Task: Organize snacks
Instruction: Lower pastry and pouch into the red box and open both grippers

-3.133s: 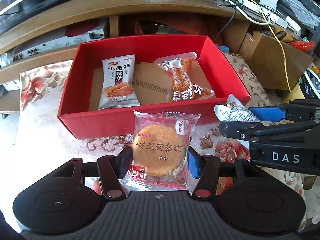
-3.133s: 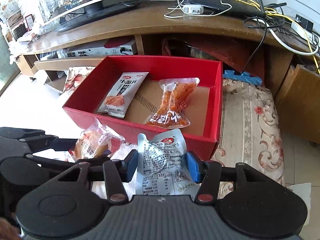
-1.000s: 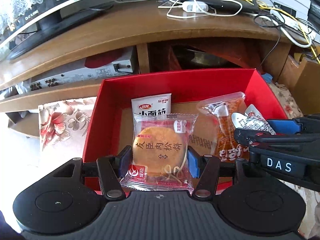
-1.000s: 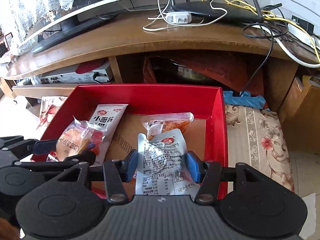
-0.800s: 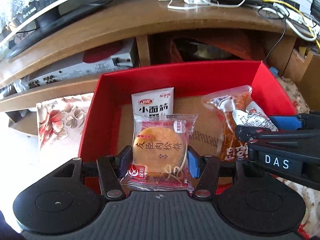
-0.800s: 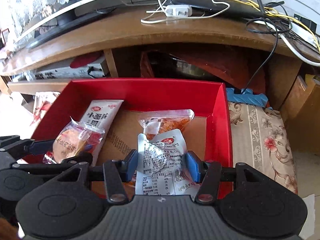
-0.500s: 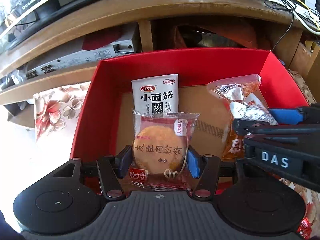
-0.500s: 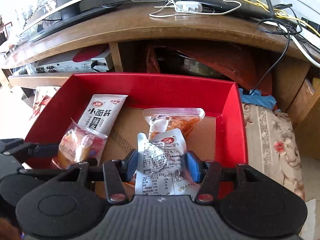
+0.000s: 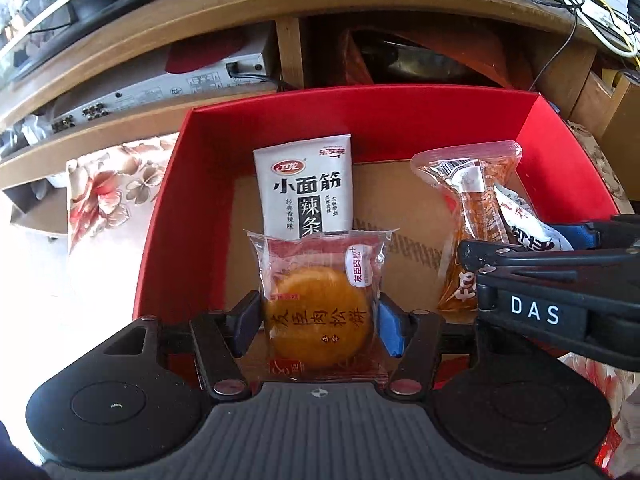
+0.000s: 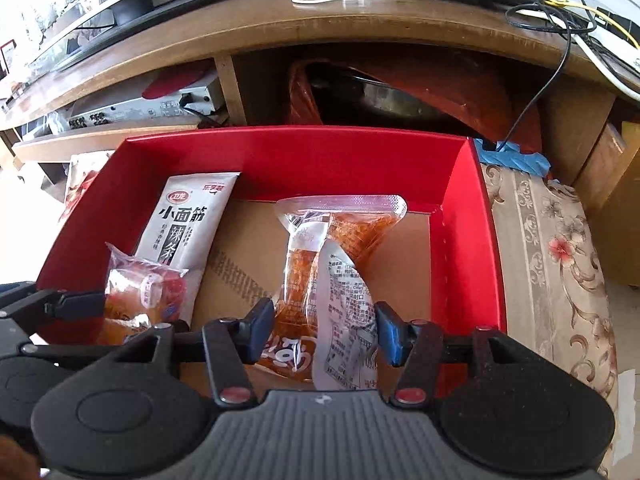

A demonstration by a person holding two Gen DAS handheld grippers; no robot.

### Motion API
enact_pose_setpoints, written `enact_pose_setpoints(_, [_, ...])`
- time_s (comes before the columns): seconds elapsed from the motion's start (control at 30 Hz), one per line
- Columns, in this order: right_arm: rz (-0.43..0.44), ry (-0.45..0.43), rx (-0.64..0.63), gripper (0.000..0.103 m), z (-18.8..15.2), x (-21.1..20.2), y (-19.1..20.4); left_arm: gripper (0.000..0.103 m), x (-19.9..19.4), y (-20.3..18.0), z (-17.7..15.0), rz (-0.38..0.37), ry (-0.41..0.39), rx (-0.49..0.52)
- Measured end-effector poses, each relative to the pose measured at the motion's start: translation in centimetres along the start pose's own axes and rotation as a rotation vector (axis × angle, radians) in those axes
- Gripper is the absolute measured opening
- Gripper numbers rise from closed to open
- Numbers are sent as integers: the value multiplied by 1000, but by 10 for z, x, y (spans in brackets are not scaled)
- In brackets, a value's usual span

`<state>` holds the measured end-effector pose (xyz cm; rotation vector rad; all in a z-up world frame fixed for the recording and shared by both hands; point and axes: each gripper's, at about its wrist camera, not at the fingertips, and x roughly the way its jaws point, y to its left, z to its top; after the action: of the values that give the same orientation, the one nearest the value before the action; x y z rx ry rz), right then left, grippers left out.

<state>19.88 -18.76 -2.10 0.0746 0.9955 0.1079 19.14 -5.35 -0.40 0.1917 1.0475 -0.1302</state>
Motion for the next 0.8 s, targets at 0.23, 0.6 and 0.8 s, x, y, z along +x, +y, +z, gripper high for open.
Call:
enact_pose_setpoints(0.23, [-17,-3,-11,53,-2,-8,5,75,-8,-6,-3,47,-24,40])
enact_pose_setpoints(0.6, [-41,-97,-43,57,-1,-38,9,86,-38,-15,-2,103,-126,98])
enact_pose_setpoints(0.8, [-26,-149,-32,57,-2,-65,7,87,-56,-7,0,125,-164,78])
